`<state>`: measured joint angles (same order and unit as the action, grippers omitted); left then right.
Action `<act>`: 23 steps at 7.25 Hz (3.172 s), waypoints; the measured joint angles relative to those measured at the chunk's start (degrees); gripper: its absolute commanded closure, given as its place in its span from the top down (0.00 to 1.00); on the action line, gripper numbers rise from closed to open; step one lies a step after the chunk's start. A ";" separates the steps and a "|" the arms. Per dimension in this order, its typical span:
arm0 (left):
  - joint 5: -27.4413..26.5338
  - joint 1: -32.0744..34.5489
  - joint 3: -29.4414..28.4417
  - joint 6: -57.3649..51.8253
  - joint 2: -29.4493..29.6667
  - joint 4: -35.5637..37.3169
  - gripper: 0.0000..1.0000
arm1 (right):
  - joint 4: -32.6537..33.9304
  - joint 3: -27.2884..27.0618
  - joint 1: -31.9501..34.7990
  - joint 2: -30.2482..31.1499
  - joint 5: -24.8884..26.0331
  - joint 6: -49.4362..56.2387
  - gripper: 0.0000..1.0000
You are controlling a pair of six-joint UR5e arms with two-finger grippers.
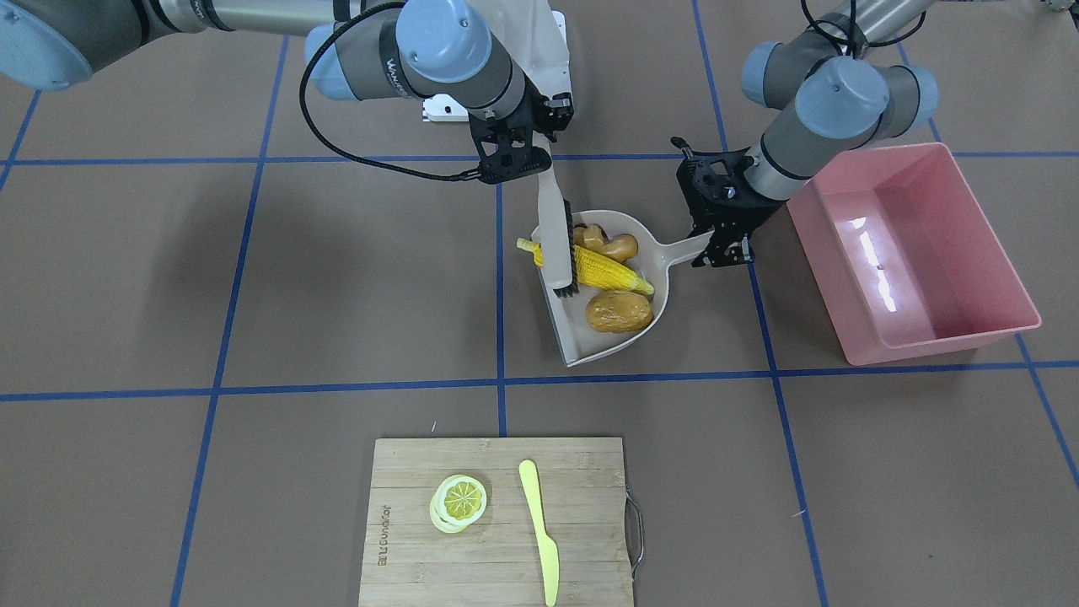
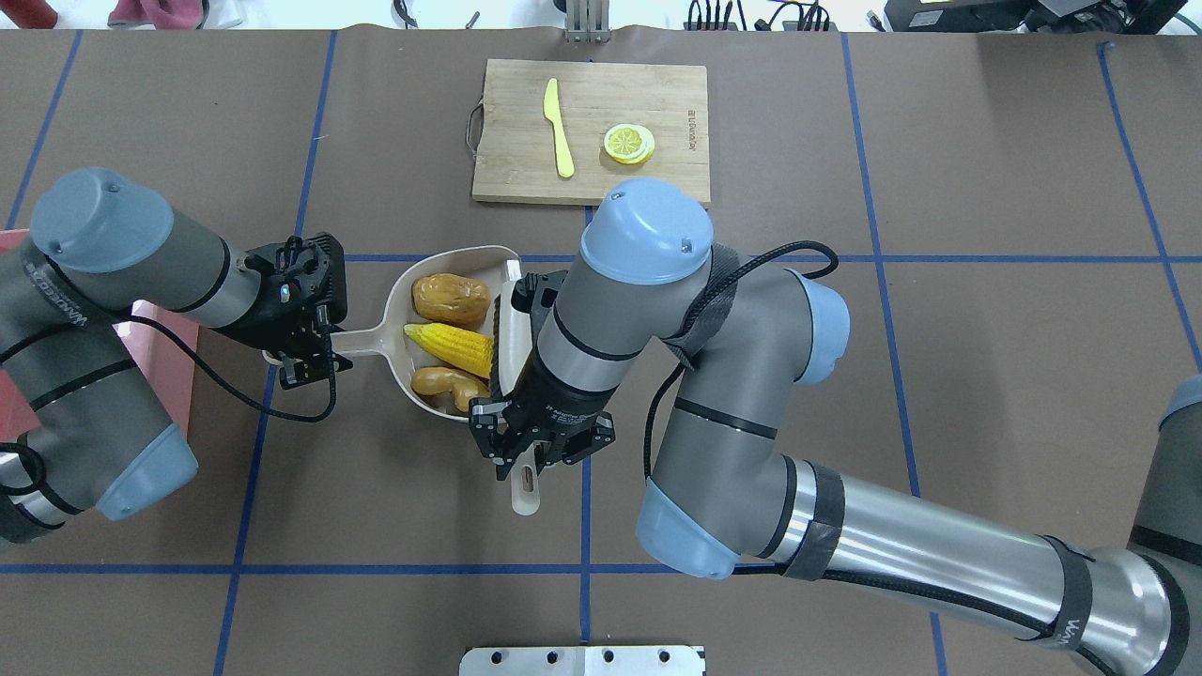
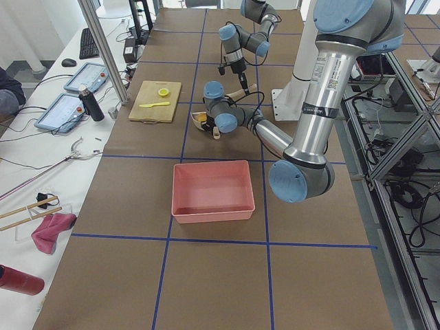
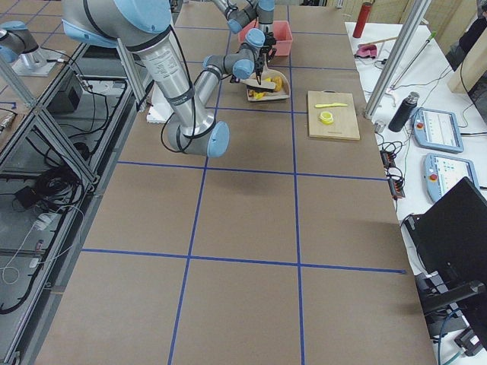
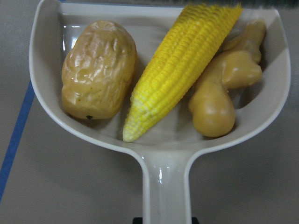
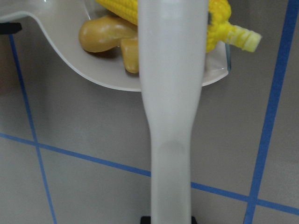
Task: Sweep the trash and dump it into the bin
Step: 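Sweep the remaining produce deeper into the dustpan with the brush again, then lift the dustpan over the pink bin with the left while the right returns the brush, then tilt the dustpan with the left gripper to dump the produce into the pink bin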
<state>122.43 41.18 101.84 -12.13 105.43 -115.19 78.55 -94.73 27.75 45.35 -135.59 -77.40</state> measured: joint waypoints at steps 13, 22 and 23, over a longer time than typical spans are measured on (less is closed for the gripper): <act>0.97 14.15 4.65 22.29 -15.62 -25.40 0.00 | -0.20 -24.65 43.64 45.73 -23.33 35.85 0.00; 10.56 36.20 8.51 13.93 -44.76 -19.53 0.00 | 9.94 -15.30 36.25 60.29 -5.62 59.45 0.00; 10.56 36.33 11.39 9.85 -44.80 -13.09 0.00 | 10.19 -15.25 35.09 60.94 -3.59 59.74 0.00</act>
<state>132.99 77.51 113.23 -2.28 60.63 -128.27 88.75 -109.98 62.83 106.29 -139.18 -17.66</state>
